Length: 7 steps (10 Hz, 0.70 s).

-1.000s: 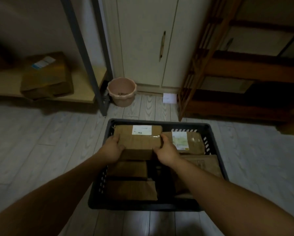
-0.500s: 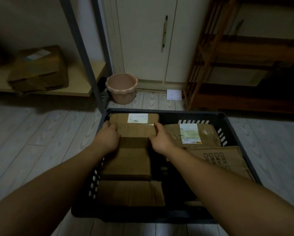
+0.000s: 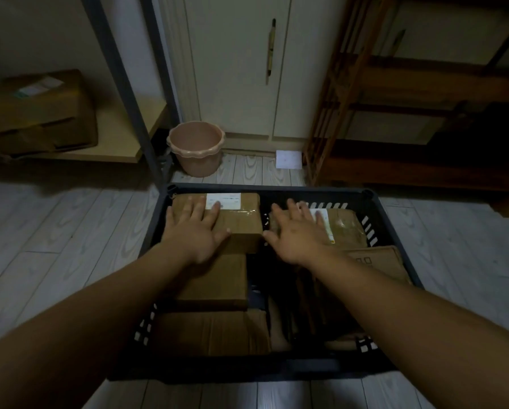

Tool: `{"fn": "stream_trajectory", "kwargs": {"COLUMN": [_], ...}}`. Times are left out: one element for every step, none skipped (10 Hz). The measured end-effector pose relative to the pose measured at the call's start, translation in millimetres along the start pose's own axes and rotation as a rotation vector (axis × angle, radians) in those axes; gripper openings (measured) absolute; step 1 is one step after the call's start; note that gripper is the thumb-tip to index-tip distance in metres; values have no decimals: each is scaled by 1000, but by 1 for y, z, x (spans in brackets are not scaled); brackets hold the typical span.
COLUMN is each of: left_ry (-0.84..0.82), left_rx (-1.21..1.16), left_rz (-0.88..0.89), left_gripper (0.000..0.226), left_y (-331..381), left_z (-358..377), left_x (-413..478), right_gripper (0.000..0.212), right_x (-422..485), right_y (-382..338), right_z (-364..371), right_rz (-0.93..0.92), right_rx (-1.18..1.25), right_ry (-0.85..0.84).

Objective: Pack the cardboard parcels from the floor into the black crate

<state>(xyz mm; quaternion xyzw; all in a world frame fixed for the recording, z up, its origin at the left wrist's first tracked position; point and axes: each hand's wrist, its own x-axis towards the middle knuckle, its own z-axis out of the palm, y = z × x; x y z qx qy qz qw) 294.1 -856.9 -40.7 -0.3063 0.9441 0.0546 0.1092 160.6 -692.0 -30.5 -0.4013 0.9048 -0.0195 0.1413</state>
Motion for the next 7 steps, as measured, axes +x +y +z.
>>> {"fn": "stream_trajectory", "kwargs": {"left_ry": [-9,-9,-2,-1,-40,-180,-278], "left_rx": [-13,-14,-16,-9,-4,-19,-9], "left_rz": [38,19,26,-7,-74,-128,-107], "left_gripper": [74,76,76,77,81,84,86], "left_y": [16,17,11,-2,-22,-27,-22], "left_z": [9,20,19,14,10,-4,-26], "left_x": [-1,3,1,-9,-31,-62,-97], "right_gripper": [72,76,75,75,75,78,81], "right_x": [-5,-9,-12,-17,-39,-72,-104], "right_y": [40,57,49,44,46,43,42], "right_z": [-5,-6,0,2,0,-8,-25], "right_rz": [164,290,254,145,85,110,164], "right_rx": [-76,29,54,-36,-101,-69,-3], "right_ry": [-16,-63,-36,44,44,-109,-249]}}
